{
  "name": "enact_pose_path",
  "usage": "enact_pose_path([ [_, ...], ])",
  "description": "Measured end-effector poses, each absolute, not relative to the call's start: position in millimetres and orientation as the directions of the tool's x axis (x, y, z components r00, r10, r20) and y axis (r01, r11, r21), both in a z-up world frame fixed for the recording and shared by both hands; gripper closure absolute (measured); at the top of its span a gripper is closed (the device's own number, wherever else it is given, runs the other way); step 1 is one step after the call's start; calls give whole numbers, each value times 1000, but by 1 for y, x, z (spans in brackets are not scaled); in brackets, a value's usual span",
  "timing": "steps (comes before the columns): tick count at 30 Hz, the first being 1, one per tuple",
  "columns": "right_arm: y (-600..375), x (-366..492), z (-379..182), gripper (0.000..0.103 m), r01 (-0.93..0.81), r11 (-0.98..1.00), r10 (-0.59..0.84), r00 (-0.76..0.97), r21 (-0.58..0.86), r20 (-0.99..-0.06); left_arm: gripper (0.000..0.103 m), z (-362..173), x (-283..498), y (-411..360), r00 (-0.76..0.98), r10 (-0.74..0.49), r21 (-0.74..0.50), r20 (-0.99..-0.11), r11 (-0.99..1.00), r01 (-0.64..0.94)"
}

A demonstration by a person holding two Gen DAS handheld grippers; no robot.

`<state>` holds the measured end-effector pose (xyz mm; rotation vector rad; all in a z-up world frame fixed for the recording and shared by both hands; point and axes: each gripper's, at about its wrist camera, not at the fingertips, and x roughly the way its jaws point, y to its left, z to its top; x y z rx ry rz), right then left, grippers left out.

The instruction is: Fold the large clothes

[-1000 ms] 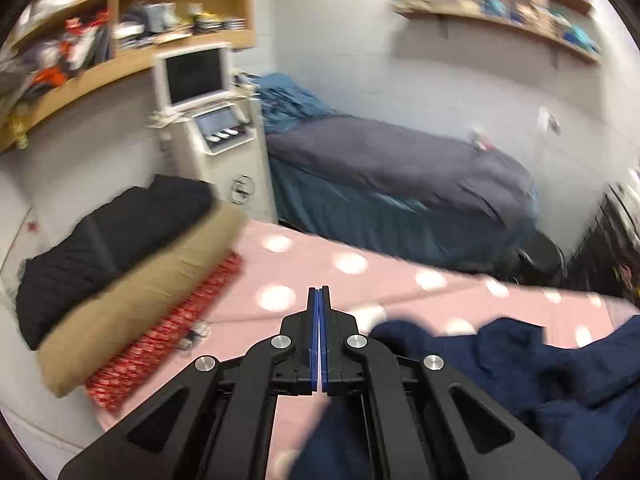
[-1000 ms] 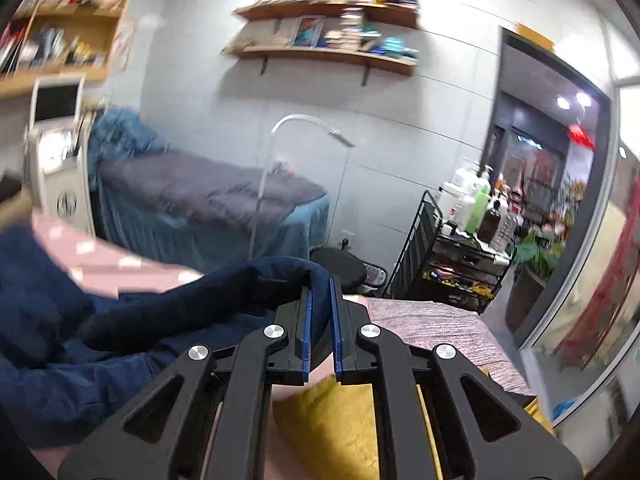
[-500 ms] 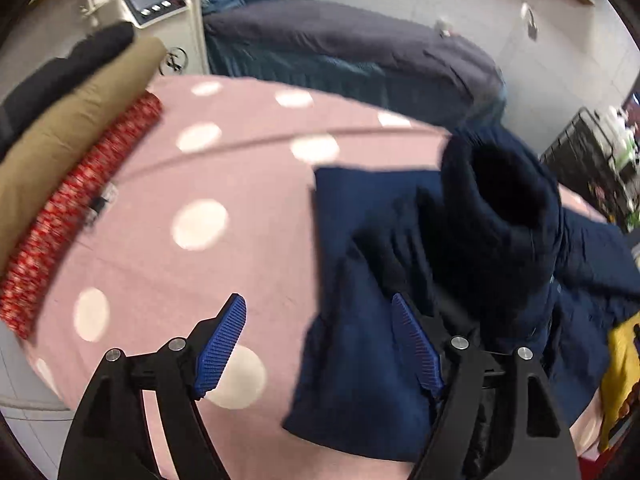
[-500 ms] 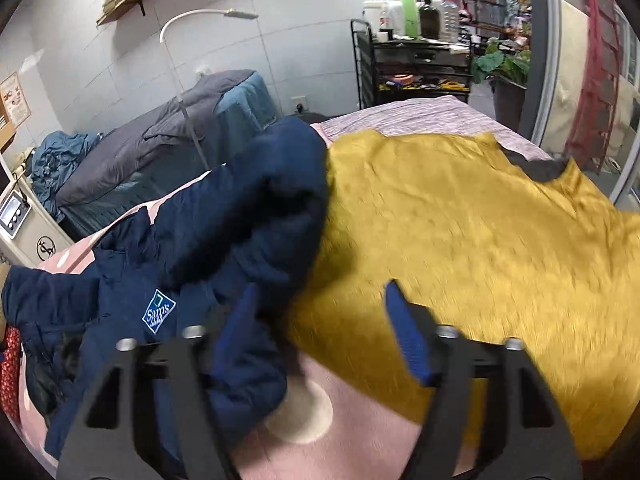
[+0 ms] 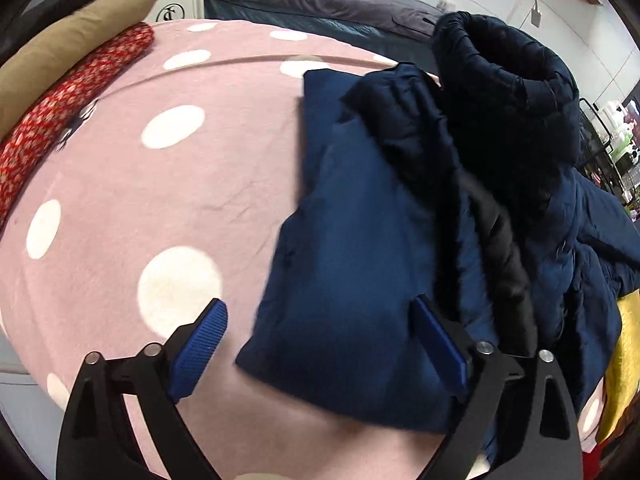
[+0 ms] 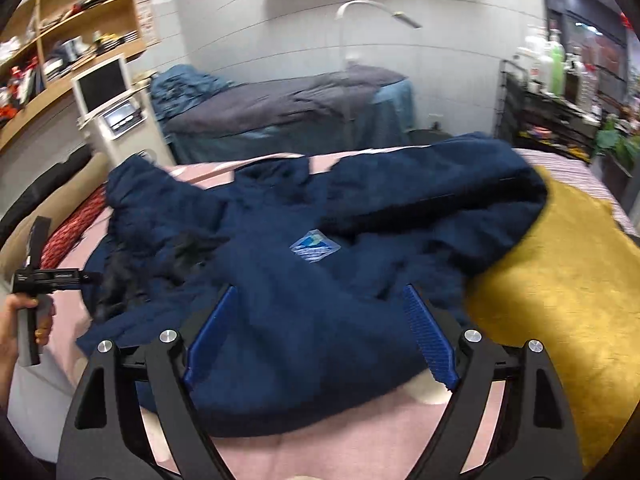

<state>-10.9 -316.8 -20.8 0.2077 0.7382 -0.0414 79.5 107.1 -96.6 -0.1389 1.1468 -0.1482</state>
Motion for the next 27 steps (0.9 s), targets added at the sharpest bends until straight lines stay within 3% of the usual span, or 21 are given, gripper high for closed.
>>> enact_pose_path([
  [9, -239, 50, -31, 20, -52, 986, 145, 716, 156, -683, 10, -96, 74, 120, 422, -239, -254, -874, 967, 22],
  [18, -250, 93, -88, 22, 64, 986, 87, 595, 155, -799, 11, -101, 95, 93, 437, -241, -235, -867, 970, 68],
  [19, -251, 89, -99, 40, 66, 987, 85, 568, 148, -818, 15, -106, 96, 94, 423, -260, -258, -868, 964, 64],
  [22, -251, 74, -110, 71, 62, 993, 48, 556, 99, -830, 36, -116, 99, 88, 397, -326, -320, -858, 944, 86],
  [23, -253, 67, -109, 74, 61, 992, 56, 566, 109, -823, 41, -115, 96, 85, 407, -314, -302, -858, 948, 97],
  [25, -259, 53, -104, 85, 65, 988, 76, 590, 142, -804, 60, -106, 88, 76, 421, -306, -267, -854, 952, 152],
  [27, -264, 41, -99, 89, 65, 985, 87, 606, 158, -791, 68, -98, 79, 70, 435, -292, -226, -852, 954, 198],
])
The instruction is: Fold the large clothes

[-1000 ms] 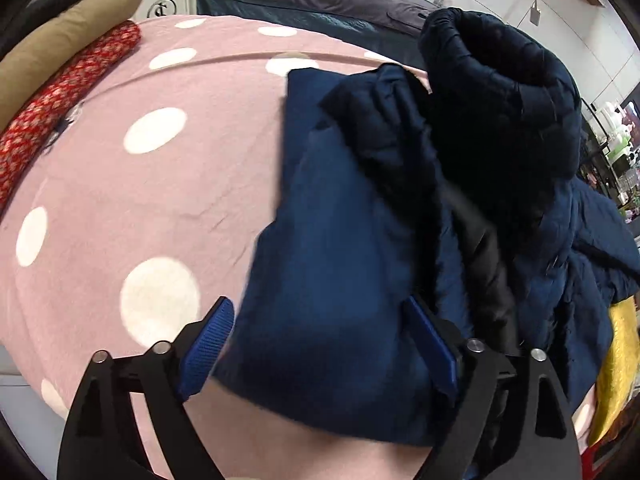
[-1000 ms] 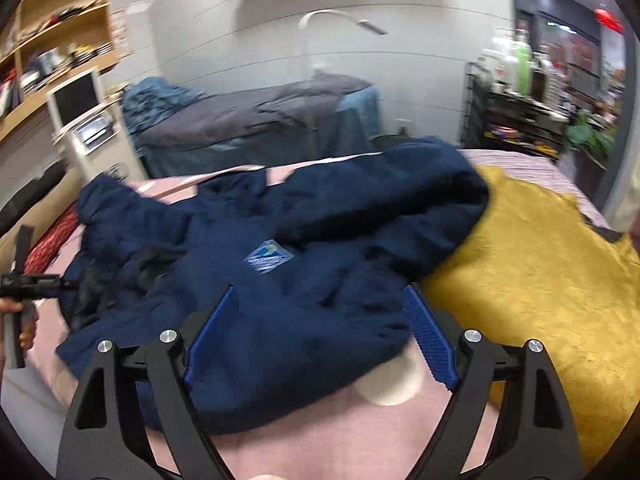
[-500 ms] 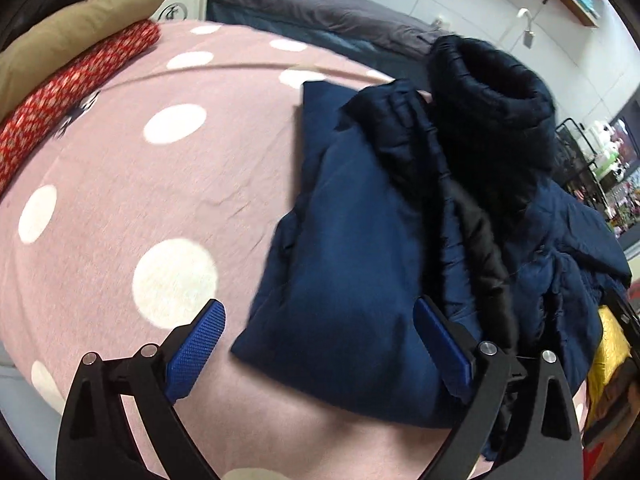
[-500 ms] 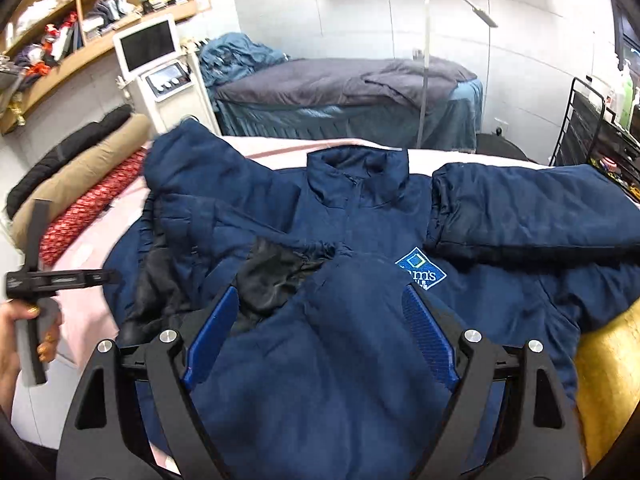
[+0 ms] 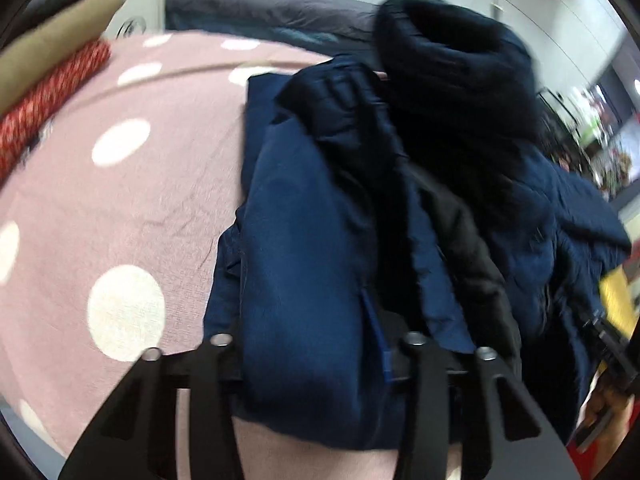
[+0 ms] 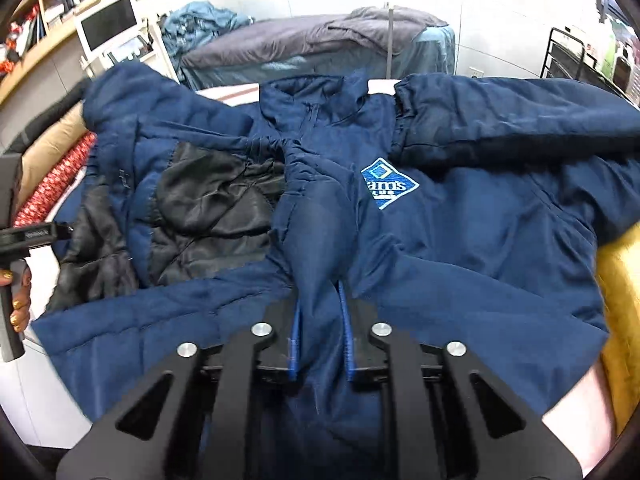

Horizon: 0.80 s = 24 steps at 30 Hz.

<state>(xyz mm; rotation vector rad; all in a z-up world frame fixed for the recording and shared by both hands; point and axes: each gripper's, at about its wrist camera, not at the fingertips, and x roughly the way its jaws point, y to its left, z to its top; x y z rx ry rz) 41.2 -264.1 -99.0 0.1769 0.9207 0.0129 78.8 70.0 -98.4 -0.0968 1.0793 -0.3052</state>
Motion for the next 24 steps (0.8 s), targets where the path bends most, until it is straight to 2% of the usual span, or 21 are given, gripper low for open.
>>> enact_pose_path([
  [3, -274, 13, -88, 90, 62, 981, 104, 637, 185, -764, 71, -94, 66, 73, 419, -295, -216, -859, 950, 227],
  [10, -272, -57, -71, 92, -15, 982, 152, 646, 187, -748, 71, -93, 37, 91, 392, -331, -261, -858, 939, 223],
  [14, -265, -98, -80, 92, -66, 988, 154, 599, 143, -786, 70, -95, 23, 93, 381, -333, -257, -863, 937, 237],
  [17, -270, -120, -94, 93, -54, 985, 168, 545, 166, -821, 68, -97, 11, 95, 379, -317, -235, -869, 940, 249],
  [20, -283, -130, -105, 92, 7, 981, 163, 514, 194, -842, 62, -95, 6, 98, 389, -311, -227, -867, 942, 247],
  [21, -286, -132, -105, 92, 22, 979, 162, 518, 202, -840, 54, -91, 6, 98, 393, -320, -238, -862, 940, 244],
  [22, -288, -135, -105, 89, 34, 977, 162, 523, 211, -837, 39, -87, 4, 100, 399, -325, -245, -858, 940, 238],
  [23, -290, -135, -102, 85, 46, 977, 152, 532, 208, -833, 32, -80, 2, 101, 424, -324, -246, -846, 942, 229],
  [24, -291, -135, -100, 73, 55, 977, 143, 542, 205, -828, 24, -75, 0, 100, 446, -330, -250, -832, 941, 230],
])
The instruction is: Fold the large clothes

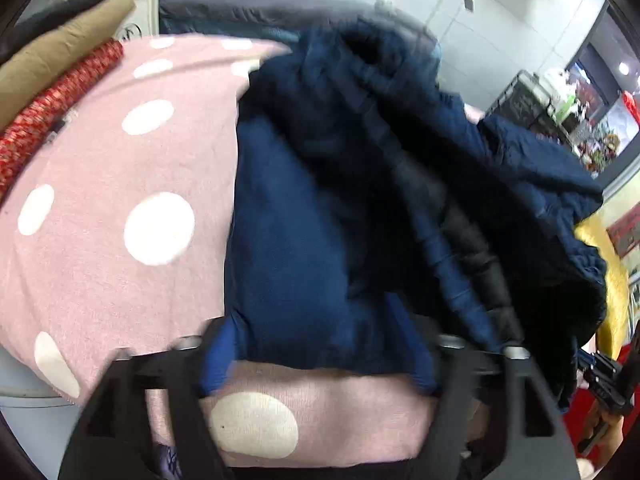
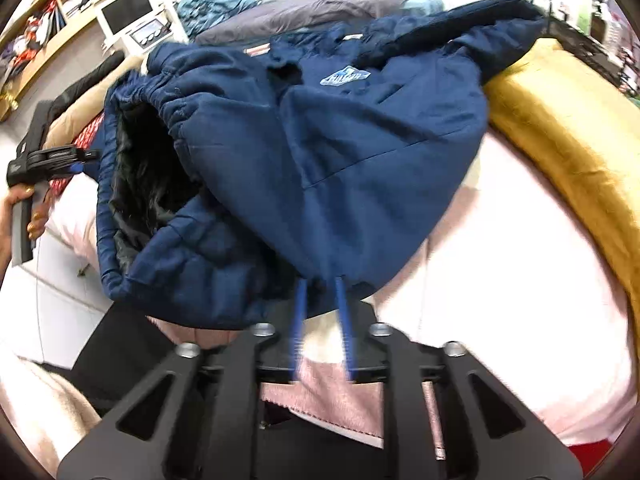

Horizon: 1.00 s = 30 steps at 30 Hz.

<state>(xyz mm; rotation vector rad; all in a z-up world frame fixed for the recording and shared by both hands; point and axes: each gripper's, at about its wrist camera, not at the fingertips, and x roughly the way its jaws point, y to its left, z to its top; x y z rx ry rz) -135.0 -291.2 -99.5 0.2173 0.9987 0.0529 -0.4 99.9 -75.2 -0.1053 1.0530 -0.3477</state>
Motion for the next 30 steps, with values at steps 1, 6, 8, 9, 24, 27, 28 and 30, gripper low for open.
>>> enact_pose_path([
  [1, -292, -135, -95, 62, 66, 976, 135, 562, 207, -816, 22, -70, -4, 101, 463, -342, -258, -818, 937, 237],
  [6, -285, -122, -73, 51, 76, 966, 147, 625, 248, -767, 21, -54, -4, 103, 519, -295, -195, -802, 951, 240],
  [8, -274, -115, -63, 48, 62, 965, 155, 647, 254, -746, 21, -46, 5, 97, 551, -264, -160, -792, 960, 230],
  [9, -271, -110, -58, 46, 47, 966, 161, 655, 253, -738, 21, -42, 12, 91, 564, -240, -135, -790, 966, 223],
  [24, -215, -57, -67, 72, -3, 1000, -17, 622, -24, -783, 64, -68, 91, 81, 502, -99, -20, -859, 987, 161],
  [27, -227, -66, -64, 77, -5, 1000, -14, 626, -22, -780, 71, -66, 78, 87, 497, -97, -10, -863, 985, 174],
  [28, -232, -69, -62, 78, -5, 1000, -10, 625, -17, -781, 73, -64, 74, 88, 491, -97, -8, -866, 983, 181],
  [30, -242, -74, -56, 79, -6, 1000, 2, 623, -2, -782, 74, -58, 63, 91, 475, -108, -2, -873, 976, 218],
])
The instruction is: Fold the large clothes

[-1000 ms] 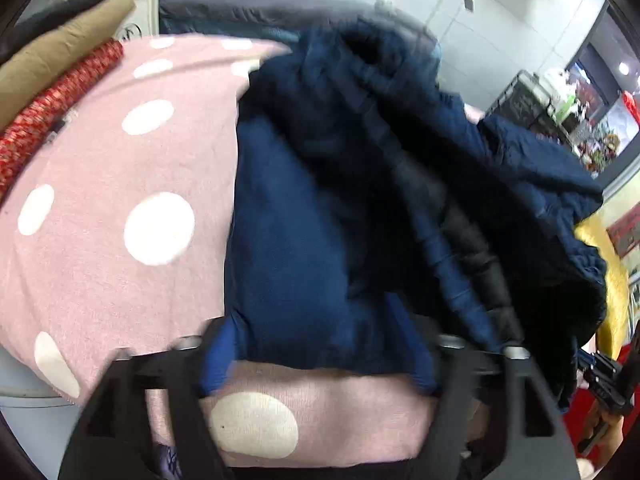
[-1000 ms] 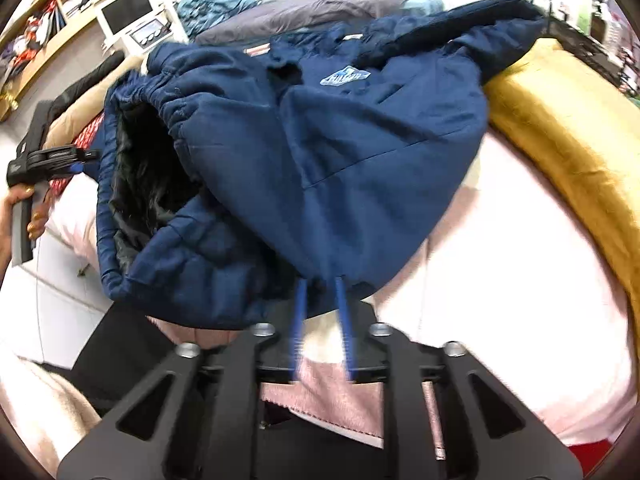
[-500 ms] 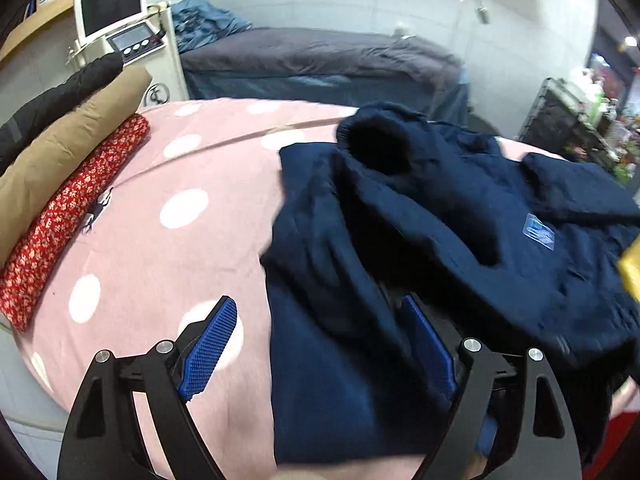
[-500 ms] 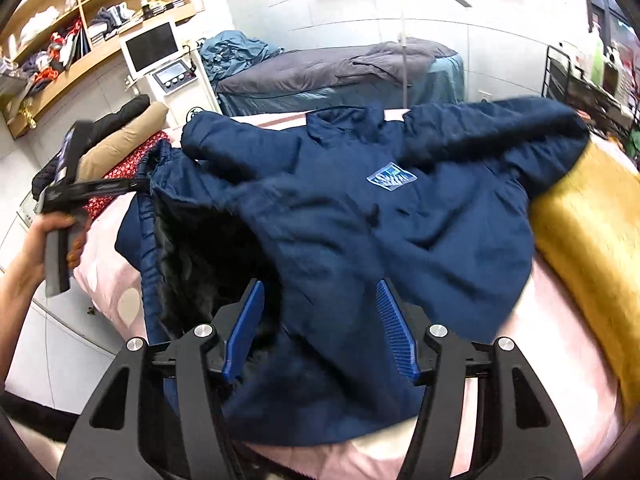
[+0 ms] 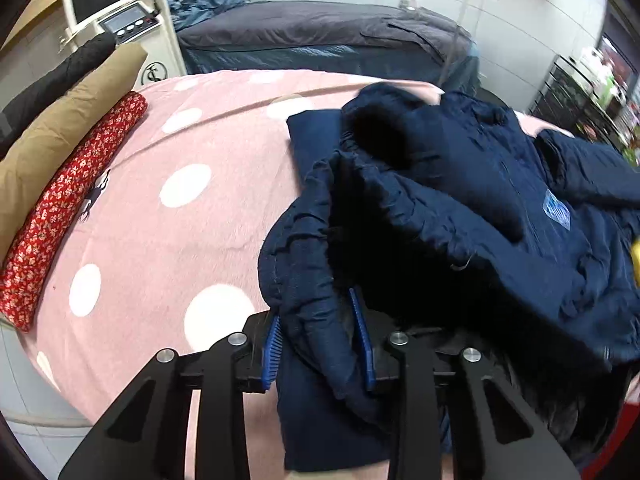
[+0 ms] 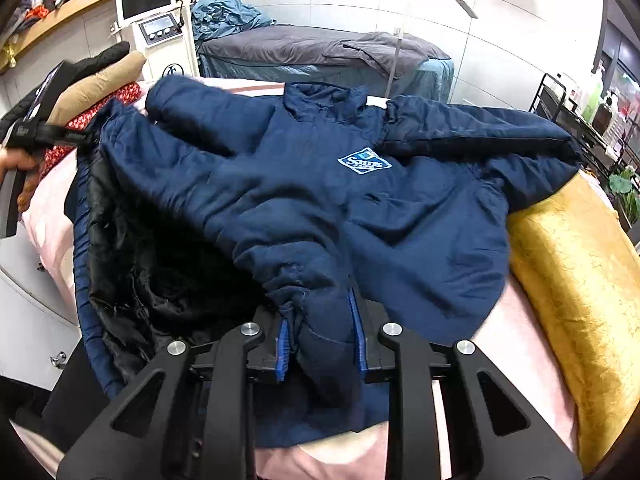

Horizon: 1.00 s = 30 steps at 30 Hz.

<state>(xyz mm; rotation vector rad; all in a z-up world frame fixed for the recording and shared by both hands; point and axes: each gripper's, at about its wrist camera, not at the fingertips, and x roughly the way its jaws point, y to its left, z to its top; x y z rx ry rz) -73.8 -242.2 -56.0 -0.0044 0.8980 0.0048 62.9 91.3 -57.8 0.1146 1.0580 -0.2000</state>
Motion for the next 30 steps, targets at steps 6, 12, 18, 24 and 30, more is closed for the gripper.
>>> enact_pose_path([
  [6, -282, -100, -21, 80, -45, 997, 76, 605, 61, -792, 75, -24, 11, 97, 416, -242, -39, -877, 898, 439],
  [12, -303, -135, -22, 80, -122, 989, 132, 497, 81, -857, 74, -7, -49, 116, 237, -500, -234, -833, 707, 668],
  [18, -304, -172, -74, 74, -159, 985, 115, 279, 73, -953, 54, -51, -102, 108, -40, -434, -301, -900, 553, 777],
  [24, -311, -194, -88, 39, -215, 976, 60, 143, 28, -988, 33, -42, -125, 120, -178, -435, -385, -883, 452, 804],
  [30, -324, -206, -91, 35, -308, 945, -101, 50, -111, -994, 16, -12, -105, 166, -63, -507, -366, -860, 526, 768],
])
